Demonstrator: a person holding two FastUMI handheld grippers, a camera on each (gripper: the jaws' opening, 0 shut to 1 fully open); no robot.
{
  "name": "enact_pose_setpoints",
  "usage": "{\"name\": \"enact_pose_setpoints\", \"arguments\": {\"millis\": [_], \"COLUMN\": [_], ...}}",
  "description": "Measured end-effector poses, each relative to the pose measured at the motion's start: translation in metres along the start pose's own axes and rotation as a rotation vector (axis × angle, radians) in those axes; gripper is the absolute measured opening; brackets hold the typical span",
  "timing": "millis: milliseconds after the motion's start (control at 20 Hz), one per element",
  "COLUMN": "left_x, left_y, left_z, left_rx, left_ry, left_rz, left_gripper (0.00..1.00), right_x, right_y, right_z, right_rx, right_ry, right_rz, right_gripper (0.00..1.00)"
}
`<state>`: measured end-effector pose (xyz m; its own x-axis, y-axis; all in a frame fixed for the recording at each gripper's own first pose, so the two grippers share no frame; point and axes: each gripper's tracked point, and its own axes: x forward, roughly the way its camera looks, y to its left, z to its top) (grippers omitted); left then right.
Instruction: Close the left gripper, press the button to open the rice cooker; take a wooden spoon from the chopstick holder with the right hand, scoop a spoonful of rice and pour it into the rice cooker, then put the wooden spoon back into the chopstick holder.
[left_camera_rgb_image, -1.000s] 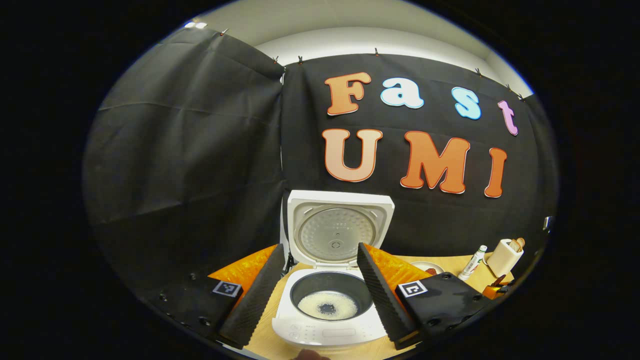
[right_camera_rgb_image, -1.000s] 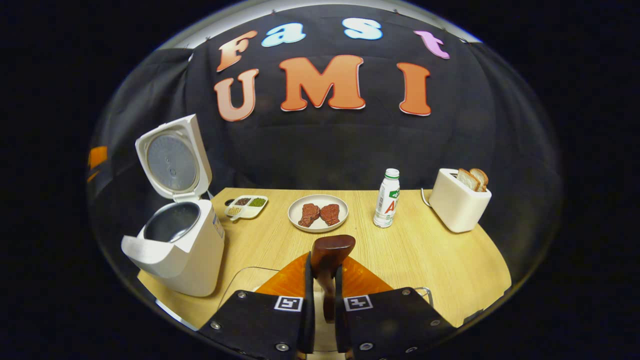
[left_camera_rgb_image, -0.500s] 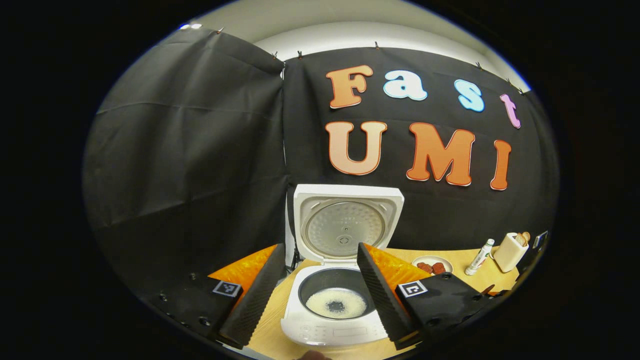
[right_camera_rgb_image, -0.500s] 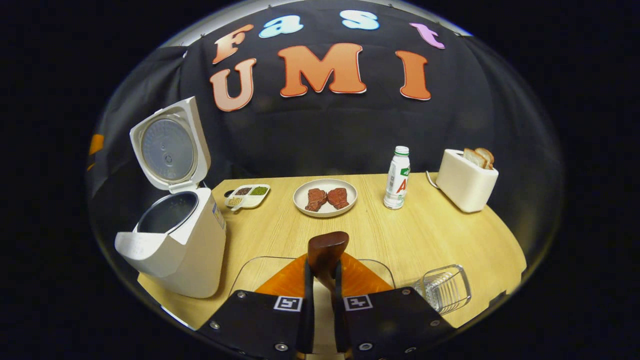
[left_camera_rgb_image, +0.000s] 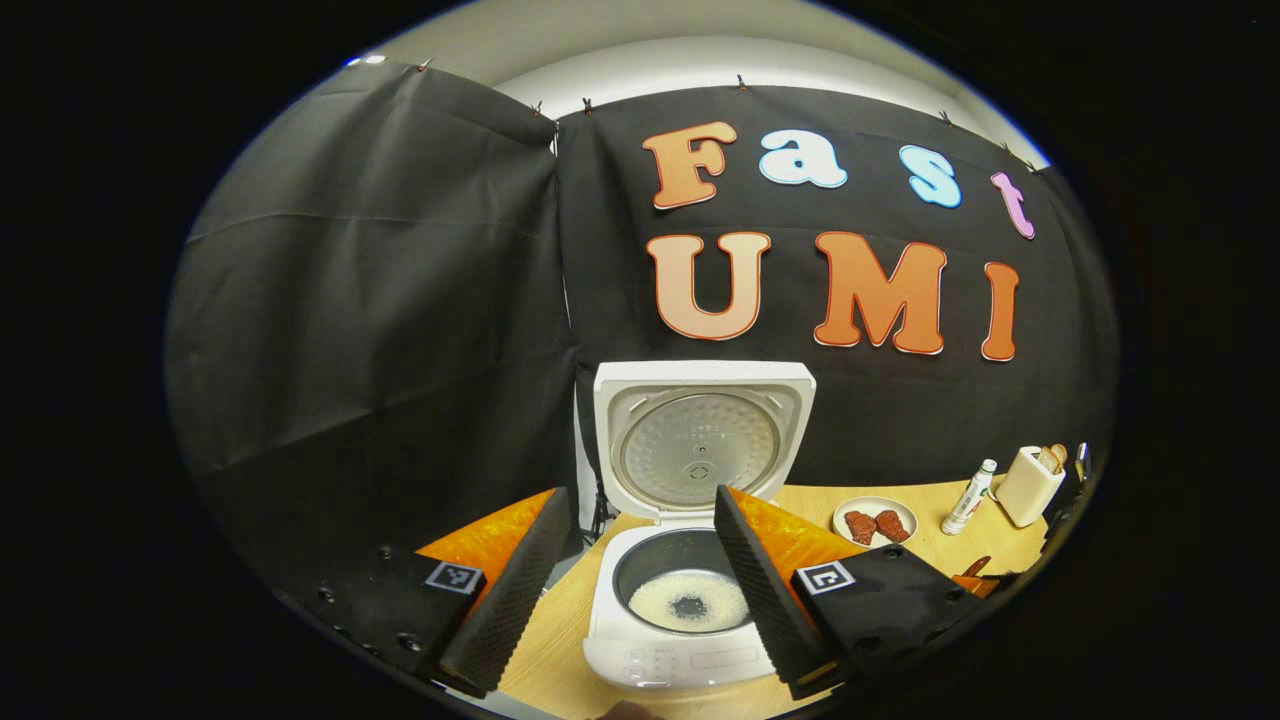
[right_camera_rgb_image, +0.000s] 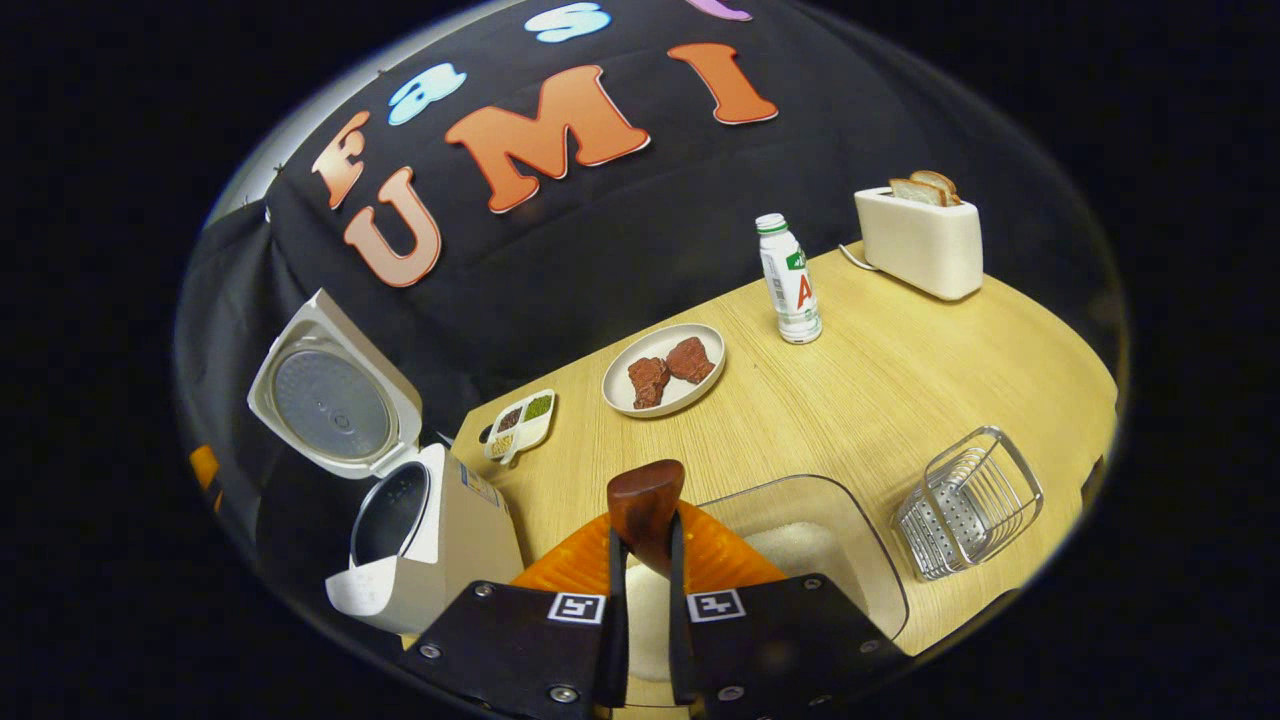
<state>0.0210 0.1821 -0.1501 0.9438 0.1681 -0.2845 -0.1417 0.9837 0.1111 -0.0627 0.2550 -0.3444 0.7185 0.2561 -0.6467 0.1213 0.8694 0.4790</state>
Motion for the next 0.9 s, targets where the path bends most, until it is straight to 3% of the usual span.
{"name": "enact_pose_setpoints", "arguments": {"millis": [350,600,750,800,850,900], "left_x": [0.002,0.001,0.0,0.0,0.001,0.001], "left_y": [0.004,0.004,0.008,0.008,0.009,0.01], "left_z": [-0.003,-0.002,-0.003,-0.004,-0.004,-0.005], "left_rx": [0.003,0.008,0.005,0.004,0.005,0.005], "left_ry": [0.013,0.009,0.011,0.011,0.012,0.013], "left_rz": [-0.013,-0.02,-0.012,-0.011,-0.008,-0.005], "left_gripper": [0.99,0.98,0.98,0.99,0.99,0.99], "right_x": [-0.002,-0.002,0.001,0.004,0.006,0.007], "right_y": [-0.019,-0.014,-0.015,-0.016,-0.016,-0.016], "right_z": [-0.003,-0.01,-0.011,-0.011,-0.013,-0.013], "right_rx": [0.34,0.398,0.508,0.541,0.567,0.583], "right_ry": [0.059,0.101,0.125,0.133,0.137,0.147], "right_rz": [0.037,0.077,0.097,0.106,0.117,0.129], "right_gripper": [0.16,0.16,0.16,0.12,0.2,0.16]}}
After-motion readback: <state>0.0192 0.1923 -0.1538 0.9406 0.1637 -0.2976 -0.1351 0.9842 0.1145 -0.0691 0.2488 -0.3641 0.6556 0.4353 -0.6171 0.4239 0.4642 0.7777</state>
